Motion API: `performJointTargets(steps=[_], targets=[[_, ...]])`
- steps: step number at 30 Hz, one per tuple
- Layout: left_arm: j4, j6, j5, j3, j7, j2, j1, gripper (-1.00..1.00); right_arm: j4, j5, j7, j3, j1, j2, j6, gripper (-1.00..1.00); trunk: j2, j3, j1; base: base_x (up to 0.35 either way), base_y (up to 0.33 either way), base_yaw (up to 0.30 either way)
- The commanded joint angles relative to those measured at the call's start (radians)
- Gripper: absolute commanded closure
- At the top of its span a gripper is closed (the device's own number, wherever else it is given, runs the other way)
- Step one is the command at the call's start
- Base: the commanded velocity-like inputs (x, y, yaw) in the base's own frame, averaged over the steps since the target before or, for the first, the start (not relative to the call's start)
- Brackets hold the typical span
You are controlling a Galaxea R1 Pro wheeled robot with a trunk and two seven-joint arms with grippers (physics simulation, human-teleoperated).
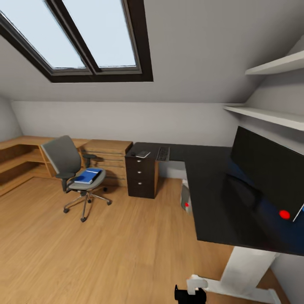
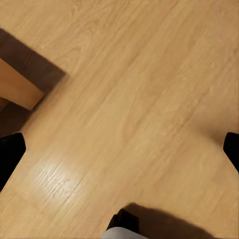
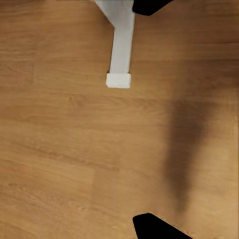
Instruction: In the bedroom, organize the workspace by keeping the computer under the desk, ensuring the monitor is on the desk, placing the keyboard on the desk next to the monitor, placing the mouse on the desk next to the keyboard, moving the folder from the swivel chair onto the desk next to the mouse, stacking the notebook on top of the folder with the pen on top of the notebook, and positioning the swivel chair next to the desk.
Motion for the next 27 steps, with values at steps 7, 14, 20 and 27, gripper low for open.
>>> performJointTargets(steps=[7, 14, 20, 27], targets=[[0.000, -0.013, 0.012, -0.007, 0.013, 0.001, -0.001, -1.00, 0.001, -0.007, -0.004, 0.008, -0.001, 0.001, -0.004, -1.00, -0.001, -0.005, 0.001, 0.300, 0.194, 0.263], [0.000, -0.014, 0.012, -0.007, 0.013, 0.000, -0.001, -1.00, 0.001, -0.007, -0.003, 0.008, -0.001, 0.000, -0.004, -1.00, -0.001, -0.008, 0.001, 0.301, 0.205, 0.165], [0.027, -0.016, 0.006, -0.009, 0.014, -0.032, -0.001, -1.00, 0.001, -0.007, -0.003, 0.007, 0.000, -0.001, -0.004, -1.00, -0.001, -0.008, 0.001, 0.309, 0.163, 0.010], [0.032, -0.017, 0.004, -0.009, 0.014, -0.042, -0.001, -1.00, 0.001, -0.007, -0.003, 0.007, 0.002, -0.001, -0.004, -1.00, -0.001, -0.008, 0.001, 0.329, 0.019, 0.000]])
